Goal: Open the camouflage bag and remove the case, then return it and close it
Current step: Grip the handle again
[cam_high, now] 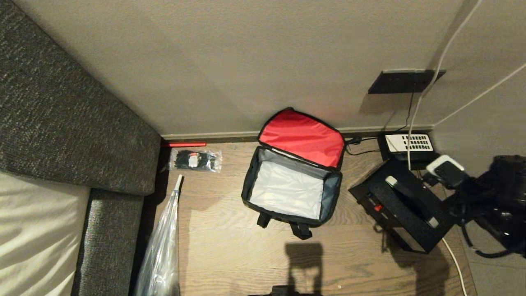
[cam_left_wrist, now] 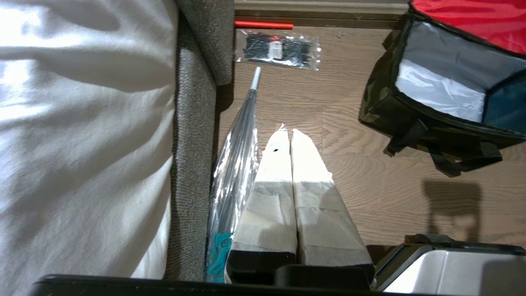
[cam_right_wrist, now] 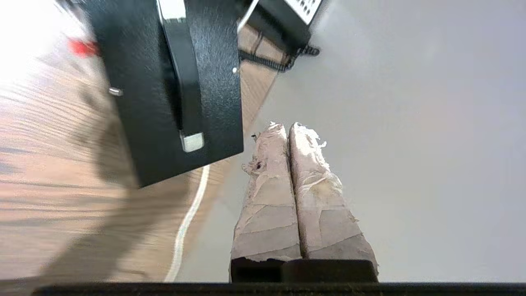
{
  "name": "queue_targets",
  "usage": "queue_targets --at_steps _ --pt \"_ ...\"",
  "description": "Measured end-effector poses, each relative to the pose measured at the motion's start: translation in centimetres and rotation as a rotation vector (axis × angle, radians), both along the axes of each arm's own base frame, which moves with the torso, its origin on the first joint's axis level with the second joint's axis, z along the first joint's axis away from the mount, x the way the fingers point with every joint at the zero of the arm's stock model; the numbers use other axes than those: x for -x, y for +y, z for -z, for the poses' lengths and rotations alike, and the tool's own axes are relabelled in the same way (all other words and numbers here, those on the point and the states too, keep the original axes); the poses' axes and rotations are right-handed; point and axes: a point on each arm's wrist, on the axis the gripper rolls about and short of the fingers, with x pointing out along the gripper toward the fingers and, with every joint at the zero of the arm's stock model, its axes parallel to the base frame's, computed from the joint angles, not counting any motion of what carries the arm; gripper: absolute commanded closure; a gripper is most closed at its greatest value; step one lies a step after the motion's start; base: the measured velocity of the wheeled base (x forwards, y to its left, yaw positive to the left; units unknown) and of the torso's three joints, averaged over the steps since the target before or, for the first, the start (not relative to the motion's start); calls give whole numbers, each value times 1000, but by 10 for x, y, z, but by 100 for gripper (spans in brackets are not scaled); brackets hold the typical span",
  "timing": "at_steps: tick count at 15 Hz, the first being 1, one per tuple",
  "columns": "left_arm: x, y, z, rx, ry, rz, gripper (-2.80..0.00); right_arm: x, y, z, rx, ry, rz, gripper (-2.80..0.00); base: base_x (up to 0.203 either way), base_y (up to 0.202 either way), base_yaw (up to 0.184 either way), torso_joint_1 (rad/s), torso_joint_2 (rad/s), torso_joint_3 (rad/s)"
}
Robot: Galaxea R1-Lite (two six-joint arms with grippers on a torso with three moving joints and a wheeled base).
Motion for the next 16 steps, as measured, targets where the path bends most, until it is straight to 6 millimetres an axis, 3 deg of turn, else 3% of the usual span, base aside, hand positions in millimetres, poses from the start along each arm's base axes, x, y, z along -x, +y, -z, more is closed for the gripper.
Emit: queue_targets --at_steps 3,5,7,9,11,13,16 --pt "0 0 0 0 0 1 0 68 -4 -32 -105 -81 -23 0 0 0 0 0 0 0" --pt "0 0 0 0 0 1 0 119 -7 -37 -199 -114 -48 0 0 0 0 0 0 0" --pt "0 0 0 0 0 1 0 168 -10 -26 -331 -143 -91 0 0 0 0 0 0 0" --pt "0 0 0 0 0 1 0 206 -11 1 -509 -163 -121 0 0 0 0 0 0 0" --pt "0 0 0 0 0 1 0 228 -10 35 -734 -191 -159 0 0 0 0 0 0 0" --pt "0 0 0 0 0 1 0 237 -9 48 -877 -247 -186 0 0 0 0 0 0 0" --pt "0 0 0 0 0 0 0 244 -9 55 -857 -292 -212 0 0 0 0 0 0 0"
